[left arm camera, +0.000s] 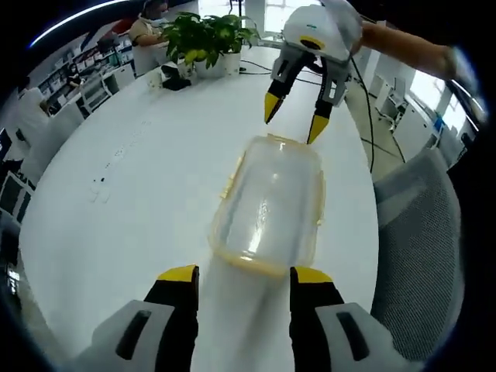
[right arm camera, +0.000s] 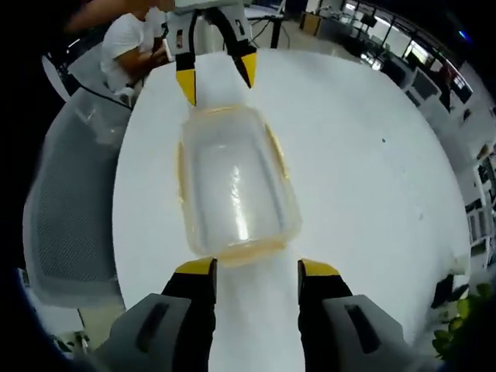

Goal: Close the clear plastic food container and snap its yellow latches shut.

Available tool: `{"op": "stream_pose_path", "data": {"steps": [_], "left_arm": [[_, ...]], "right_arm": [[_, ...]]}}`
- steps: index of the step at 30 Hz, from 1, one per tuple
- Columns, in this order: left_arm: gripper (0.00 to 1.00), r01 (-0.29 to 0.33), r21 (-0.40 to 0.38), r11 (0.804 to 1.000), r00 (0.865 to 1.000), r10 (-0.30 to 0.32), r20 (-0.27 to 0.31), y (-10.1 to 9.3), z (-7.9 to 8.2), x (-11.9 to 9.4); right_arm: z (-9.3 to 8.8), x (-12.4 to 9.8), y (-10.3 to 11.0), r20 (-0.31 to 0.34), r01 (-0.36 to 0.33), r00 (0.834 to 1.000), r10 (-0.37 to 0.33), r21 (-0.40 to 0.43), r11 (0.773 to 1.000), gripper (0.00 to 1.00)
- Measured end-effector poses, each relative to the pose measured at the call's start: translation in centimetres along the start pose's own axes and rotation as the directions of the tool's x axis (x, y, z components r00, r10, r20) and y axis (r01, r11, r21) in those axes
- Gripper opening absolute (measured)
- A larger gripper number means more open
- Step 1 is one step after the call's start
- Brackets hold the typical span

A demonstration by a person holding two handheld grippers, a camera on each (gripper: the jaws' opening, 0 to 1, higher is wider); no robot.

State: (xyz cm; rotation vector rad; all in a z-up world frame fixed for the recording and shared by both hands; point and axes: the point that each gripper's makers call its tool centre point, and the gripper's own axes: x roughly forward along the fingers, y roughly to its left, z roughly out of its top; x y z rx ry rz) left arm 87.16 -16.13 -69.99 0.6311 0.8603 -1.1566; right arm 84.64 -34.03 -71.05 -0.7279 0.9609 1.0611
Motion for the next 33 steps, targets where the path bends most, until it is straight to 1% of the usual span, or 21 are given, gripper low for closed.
{"op": "stream_pose_path", "data": {"steps": [3,4,5,7,8,12,15,19,22,23,24,25,26,28,33], "left_arm": [[0.40,-0.021,-0.033,0.999,1.000,0.021,0.004,0.0,-0.2,0.0],[0.40,-0.029,-0.063,0.998,0.999,0.030,0.016,-0.1,-0.2,0.1],[0.40,-0.033,-0.095,0.995,0.999,0.035,0.021,-0.1,-0.3,0.1],[0.39,-0.038,-0.134,0.990,0.998,0.043,0.036,-0.1,-0.3,0.0],[0.39,-0.046,-0.155,0.987,0.998,0.052,0.033,0.0,-0.5,0.0],[0.38,-0.066,-0.216,0.974,0.996,0.077,0.045,-0.1,-0.9,-0.2],[0.37,-0.083,-0.242,0.967,0.994,0.098,0.049,-0.1,-1.2,-0.3],[0.37,-0.097,-0.292,0.952,0.990,0.122,0.071,-0.2,-1.2,-0.3],[0.37,-0.097,-0.328,0.940,0.988,0.131,0.084,-0.6,-1.2,-0.1],[0.37,-0.099,-0.335,0.937,0.987,0.135,0.086,-0.8,-1.2,0.1],[0.37,-0.101,-0.338,0.936,0.987,0.137,0.087,-0.9,-1.2,0.1],[0.37,-0.105,-0.353,0.930,0.986,0.144,0.087,-0.9,-1.3,0.2],[0.37,-0.104,-0.362,0.926,0.985,0.146,0.090,-0.9,-1.3,0.3],[0.37,-0.093,-0.390,0.916,0.985,0.141,0.097,-1.3,-1.2,0.5],[0.36,-0.077,-0.417,0.905,0.985,0.133,0.107,-1.9,-1.2,1.1]], "right_arm": [[-0.2,-0.4,-0.1,0.006,0.015,1.000,-0.016,0.019,1.000,0.37],[-0.3,-0.5,0.0,0.007,0.014,1.000,-0.015,0.031,0.999,0.37],[-0.4,-0.6,0.0,0.008,0.016,1.000,-0.016,0.038,0.999,0.37],[-0.4,-0.8,0.1,0.019,0.025,0.999,-0.026,0.062,0.998,0.36],[-0.5,-0.9,0.2,0.026,0.023,0.999,-0.025,0.080,0.997,0.36],[-0.7,-0.9,0.5,0.042,0.030,0.998,-0.035,0.121,0.992,0.34],[-0.9,-0.9,0.6,0.057,0.043,0.997,-0.052,0.161,0.986,0.34],[-0.5,-1.0,0.5,0.104,0.068,0.990,-0.096,0.247,0.967,0.34],[-0.2,-1.1,0.0,0.145,0.088,0.979,-0.142,0.325,0.942,0.34],[-0.1,-1.2,-0.3,0.157,0.098,0.974,-0.163,0.358,0.929,0.34],[0.0,-1.2,-0.4,0.166,0.097,0.971,-0.171,0.378,0.921,0.34],[0.1,-1.2,-0.3,0.177,0.091,0.969,-0.173,0.396,0.914,0.34],[0.3,-1.1,-0.3,0.191,0.082,0.965,-0.178,0.425,0.901,0.34],[0.5,-1.0,-0.1,0.208,0.069,0.962,-0.178,0.444,0.894,0.34],[0.3,-0.3,0.4,0.205,0.064,0.962,-0.179,0.467,0.882,0.33]]}}
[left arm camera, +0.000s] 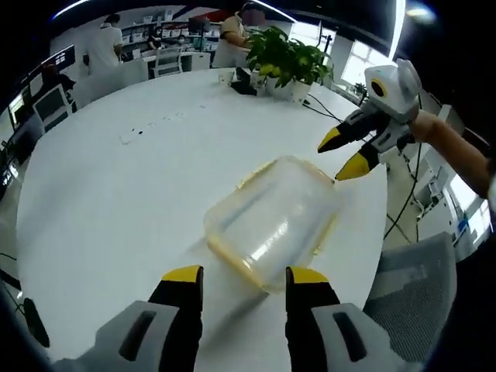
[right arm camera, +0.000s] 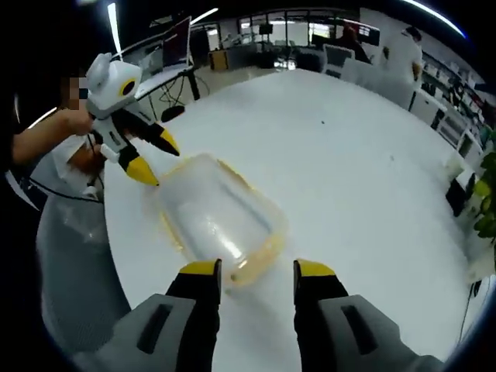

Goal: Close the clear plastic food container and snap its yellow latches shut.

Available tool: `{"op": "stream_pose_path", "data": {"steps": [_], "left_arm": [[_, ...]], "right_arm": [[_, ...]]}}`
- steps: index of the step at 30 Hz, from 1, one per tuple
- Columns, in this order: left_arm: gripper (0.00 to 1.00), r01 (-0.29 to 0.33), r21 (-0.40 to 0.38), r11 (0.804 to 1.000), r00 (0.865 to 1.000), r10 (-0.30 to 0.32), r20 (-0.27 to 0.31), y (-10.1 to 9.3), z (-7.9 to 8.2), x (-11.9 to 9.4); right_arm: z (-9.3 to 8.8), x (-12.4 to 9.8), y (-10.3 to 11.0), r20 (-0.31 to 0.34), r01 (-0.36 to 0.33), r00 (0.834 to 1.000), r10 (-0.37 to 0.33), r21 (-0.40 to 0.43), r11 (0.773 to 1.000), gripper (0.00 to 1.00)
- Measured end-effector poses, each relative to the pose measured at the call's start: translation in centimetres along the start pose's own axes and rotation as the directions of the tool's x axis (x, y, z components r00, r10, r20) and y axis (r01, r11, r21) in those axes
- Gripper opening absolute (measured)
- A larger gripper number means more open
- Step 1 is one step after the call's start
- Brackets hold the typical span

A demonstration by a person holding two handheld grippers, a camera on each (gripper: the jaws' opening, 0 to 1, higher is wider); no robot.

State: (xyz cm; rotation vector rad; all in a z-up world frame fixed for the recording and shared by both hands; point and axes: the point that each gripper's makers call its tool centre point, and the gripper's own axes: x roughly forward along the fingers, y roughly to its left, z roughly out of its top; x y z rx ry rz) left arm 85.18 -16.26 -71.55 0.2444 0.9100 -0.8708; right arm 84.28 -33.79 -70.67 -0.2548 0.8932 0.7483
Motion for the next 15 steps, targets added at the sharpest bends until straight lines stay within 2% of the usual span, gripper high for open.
{"op": "stream_pose_path", "data": {"steps": [8,15], "left_arm": [[0.32,0.014,-0.070,0.997,1.000,-0.014,0.008,-0.4,-0.4,0.4],[0.31,0.046,-0.104,0.993,0.999,-0.045,0.012,-0.9,-0.4,0.6]], "right_arm": [[-0.2,0.9,0.7,0.033,-0.014,0.999,0.010,0.119,0.993,0.30],[-0.1,1.6,1.5,0.028,-0.027,0.999,0.023,0.134,0.991,0.28]]}}
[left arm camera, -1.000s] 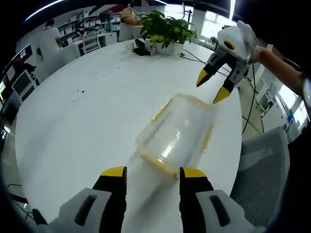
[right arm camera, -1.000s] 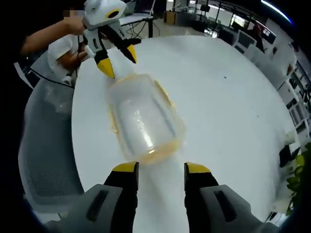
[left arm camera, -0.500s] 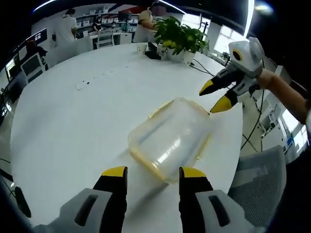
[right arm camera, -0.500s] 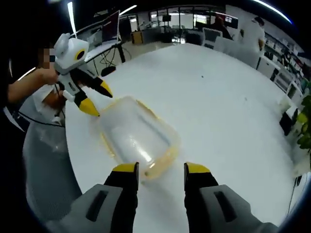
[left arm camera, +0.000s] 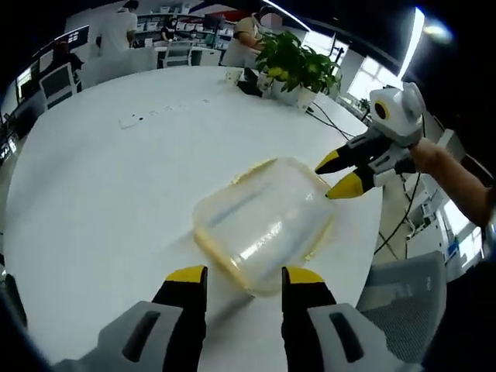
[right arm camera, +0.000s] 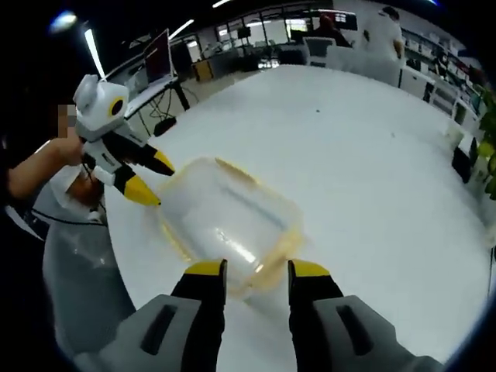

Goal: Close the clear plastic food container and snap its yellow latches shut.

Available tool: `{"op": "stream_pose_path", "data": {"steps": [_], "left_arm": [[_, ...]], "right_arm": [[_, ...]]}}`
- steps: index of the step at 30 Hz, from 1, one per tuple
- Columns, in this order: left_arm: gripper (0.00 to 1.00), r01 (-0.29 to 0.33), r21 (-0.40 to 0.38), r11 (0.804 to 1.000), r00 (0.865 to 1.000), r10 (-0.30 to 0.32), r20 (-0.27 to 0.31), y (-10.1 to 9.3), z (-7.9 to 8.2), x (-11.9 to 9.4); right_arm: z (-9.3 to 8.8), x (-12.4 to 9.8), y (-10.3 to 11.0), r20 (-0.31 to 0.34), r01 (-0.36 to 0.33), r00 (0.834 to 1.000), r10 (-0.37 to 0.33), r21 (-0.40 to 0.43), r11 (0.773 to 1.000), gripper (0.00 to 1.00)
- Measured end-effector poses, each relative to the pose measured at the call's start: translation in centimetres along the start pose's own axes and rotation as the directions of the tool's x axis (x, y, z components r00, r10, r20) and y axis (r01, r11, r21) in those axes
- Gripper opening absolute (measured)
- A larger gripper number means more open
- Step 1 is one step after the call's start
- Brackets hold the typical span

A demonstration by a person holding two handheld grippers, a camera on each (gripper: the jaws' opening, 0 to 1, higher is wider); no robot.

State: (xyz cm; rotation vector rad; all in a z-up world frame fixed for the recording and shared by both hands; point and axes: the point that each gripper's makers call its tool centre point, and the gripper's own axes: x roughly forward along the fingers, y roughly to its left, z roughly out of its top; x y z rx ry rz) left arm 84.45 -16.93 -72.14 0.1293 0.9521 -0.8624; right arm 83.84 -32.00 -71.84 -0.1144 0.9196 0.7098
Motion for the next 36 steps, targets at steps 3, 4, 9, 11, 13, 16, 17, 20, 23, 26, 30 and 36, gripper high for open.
{"op": "stream_pose_path", "data": {"steps": [3,4,9,11,13,16,17,20,23,26,30,36], "left_arm": [[0.31,0.010,-0.006,1.000,1.000,-0.010,0.001,-0.2,0.1,0.2],[0.30,0.016,-0.006,1.000,1.000,-0.016,0.002,-0.4,0.2,0.3],[0.33,0.013,-0.011,1.000,1.000,-0.013,0.005,-0.4,0.3,0.6],[0.33,0.012,-0.010,1.000,1.000,-0.012,0.005,-0.5,0.3,0.6],[0.33,0.006,-0.013,1.000,1.000,-0.006,0.008,-0.5,0.3,0.6],[0.32,0.003,-0.014,1.000,1.000,-0.003,0.008,-0.6,0.4,0.7],[0.32,0.004,-0.012,1.000,1.000,-0.004,0.005,-0.6,0.4,0.7],[0.31,0.005,-0.006,1.000,1.000,-0.005,-0.008,-0.8,0.4,0.8],[0.31,0.004,-0.001,1.000,0.999,-0.004,-0.033,-0.7,0.4,0.7],[0.30,0.002,-0.014,1.000,0.999,-0.002,-0.052,-0.7,0.5,0.8],[0.29,-0.010,-0.020,1.000,0.998,0.008,-0.060,-0.8,0.4,0.9],[0.28,0.014,-0.084,0.996,1.000,-0.014,0.005,-1.2,0.5,1.0]], "right_arm": [[0.1,0.2,0.0,-0.007,0.007,1.000,-0.007,0.011,1.000,0.30],[0.1,0.2,-0.1,-0.010,0.008,1.000,-0.008,0.018,1.000,0.30],[0.0,0.2,0.0,-0.023,0.009,1.000,-0.009,0.016,1.000,0.30],[0.0,0.2,0.0,-0.025,0.010,1.000,-0.009,0.025,1.000,0.31],[0.0,0.3,-0.1,-0.031,0.009,0.999,-0.008,0.037,0.999,0.31],[0.1,0.4,-0.1,-0.048,0.010,0.999,-0.007,0.055,0.998,0.31],[0.0,0.4,0.0,-0.055,0.007,0.998,-0.004,0.048,0.999,0.30],[-0.3,0.9,0.1,-0.063,-0.009,0.998,0.018,0.144,0.990,0.30],[-0.2,0.9,-0.2,-0.054,0.003,0.999,0.003,0.118,0.993,0.29],[-0.1,0.9,0.0,-0.064,0.006,0.998,0.002,0.125,0.992,0.29],[-0.1,1.0,0.0,-0.076,0.006,0.997,0.003,0.126,0.992,0.28],[0.0,0.9,0.0,-0.054,0.001,0.999,0.007,0.161,0.987,0.28]]}}
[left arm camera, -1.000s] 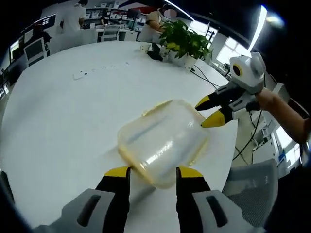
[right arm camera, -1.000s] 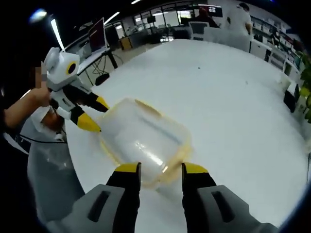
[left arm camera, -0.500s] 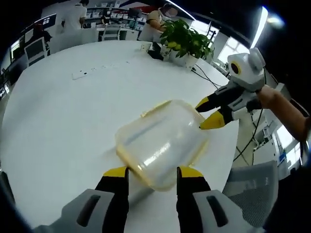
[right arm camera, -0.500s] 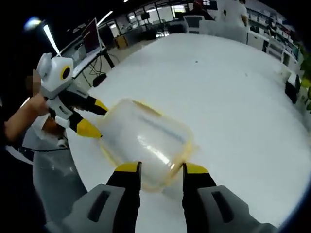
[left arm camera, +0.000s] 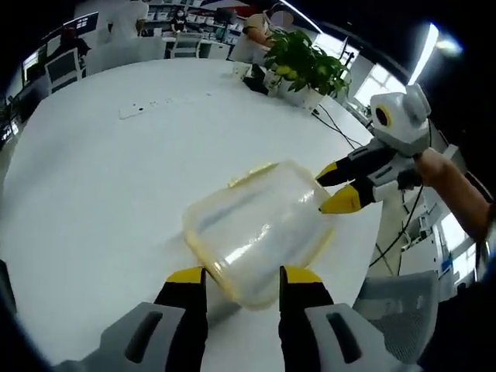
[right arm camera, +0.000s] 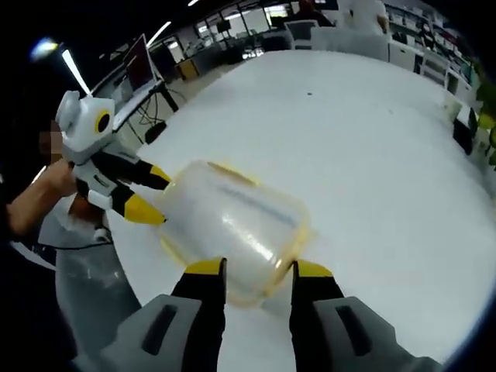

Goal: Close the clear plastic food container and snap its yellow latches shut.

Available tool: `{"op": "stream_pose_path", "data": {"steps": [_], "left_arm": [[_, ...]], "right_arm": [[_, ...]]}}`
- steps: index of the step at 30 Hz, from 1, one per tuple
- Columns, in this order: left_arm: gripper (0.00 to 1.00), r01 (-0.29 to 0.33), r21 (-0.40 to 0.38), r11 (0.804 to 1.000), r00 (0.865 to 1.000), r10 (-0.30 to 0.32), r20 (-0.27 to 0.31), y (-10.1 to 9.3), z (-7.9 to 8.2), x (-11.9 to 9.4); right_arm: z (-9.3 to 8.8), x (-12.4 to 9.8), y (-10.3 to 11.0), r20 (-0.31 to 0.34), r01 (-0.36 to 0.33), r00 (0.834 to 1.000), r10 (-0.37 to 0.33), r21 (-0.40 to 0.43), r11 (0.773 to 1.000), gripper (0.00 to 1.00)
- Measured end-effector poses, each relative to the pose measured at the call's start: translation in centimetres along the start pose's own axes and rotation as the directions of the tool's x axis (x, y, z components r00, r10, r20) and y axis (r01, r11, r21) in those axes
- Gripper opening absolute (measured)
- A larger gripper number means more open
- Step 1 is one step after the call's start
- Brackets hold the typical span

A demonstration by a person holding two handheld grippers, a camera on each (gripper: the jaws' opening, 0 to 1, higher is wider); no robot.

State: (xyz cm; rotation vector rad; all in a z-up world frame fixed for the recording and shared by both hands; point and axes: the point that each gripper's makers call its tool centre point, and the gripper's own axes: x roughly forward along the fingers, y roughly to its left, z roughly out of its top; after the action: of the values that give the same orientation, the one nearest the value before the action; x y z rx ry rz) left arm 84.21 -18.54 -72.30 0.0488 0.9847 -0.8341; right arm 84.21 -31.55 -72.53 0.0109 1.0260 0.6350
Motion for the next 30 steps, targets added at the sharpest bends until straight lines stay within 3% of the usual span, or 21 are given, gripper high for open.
{"op": "stream_pose_path", "data": {"steps": [17,30], "left_arm": [[0.30,-0.010,-0.001,1.000,1.000,0.010,-0.009,0.9,-0.2,-0.4],[0.30,-0.011,-0.001,1.000,1.000,0.011,-0.025,1.4,-1.6,-1.4]], "right_arm": [[0.0,0.0,0.2,-0.004,0.020,1.000,-0.019,0.027,0.999,0.29],[-0.6,0.3,2.1,-0.005,0.021,1.000,-0.021,0.036,0.999,0.29]]}}
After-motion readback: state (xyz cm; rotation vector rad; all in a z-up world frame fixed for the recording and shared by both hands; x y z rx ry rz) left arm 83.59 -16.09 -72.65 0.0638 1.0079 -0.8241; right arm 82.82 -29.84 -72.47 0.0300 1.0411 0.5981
